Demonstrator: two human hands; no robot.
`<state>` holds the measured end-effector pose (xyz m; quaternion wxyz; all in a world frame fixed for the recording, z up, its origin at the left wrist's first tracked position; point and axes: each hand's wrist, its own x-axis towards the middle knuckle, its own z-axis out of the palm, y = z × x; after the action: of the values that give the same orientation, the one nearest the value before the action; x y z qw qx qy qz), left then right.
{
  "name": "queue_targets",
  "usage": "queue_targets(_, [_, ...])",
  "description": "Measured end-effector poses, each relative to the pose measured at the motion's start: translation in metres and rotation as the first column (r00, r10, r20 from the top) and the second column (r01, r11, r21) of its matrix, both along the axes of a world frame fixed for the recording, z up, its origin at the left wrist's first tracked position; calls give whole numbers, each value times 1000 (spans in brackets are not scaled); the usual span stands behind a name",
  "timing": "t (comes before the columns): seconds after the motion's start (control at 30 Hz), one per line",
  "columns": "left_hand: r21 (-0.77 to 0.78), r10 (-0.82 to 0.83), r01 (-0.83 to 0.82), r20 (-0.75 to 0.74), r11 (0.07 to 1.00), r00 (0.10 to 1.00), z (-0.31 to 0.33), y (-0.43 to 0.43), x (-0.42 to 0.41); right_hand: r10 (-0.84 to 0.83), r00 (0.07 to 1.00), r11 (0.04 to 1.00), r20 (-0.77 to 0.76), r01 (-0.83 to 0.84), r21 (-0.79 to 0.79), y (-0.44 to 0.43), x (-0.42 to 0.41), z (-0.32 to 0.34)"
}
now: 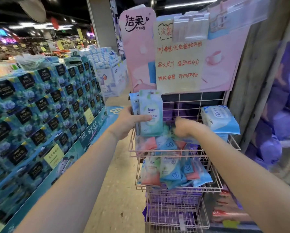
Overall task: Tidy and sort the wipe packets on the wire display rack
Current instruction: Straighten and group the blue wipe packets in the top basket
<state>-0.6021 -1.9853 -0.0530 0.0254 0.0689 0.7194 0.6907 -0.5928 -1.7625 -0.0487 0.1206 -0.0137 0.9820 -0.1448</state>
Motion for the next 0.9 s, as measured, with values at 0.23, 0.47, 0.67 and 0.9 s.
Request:
queue_targets(0.23, [34, -84, 84, -8, 996, 996, -2, -14, 0, 13, 999, 991, 30, -17, 136, -2, 10, 5])
queue_targets(0.47, [15, -130, 131, -28, 991, 991, -4, -18, -6, 20, 992, 948, -122, 20, 318, -2, 3, 6])
queue_targets(0.67, [31, -152, 154, -38, 988, 988, -2, -25, -15, -145, 927, 954, -346, 38, -298, 3, 10, 16])
queue_targets(0.9, [25, -168, 169, -47, 985, 985, 4, -22, -13, -248, 944, 593, -215, -28, -805, -3, 24, 26])
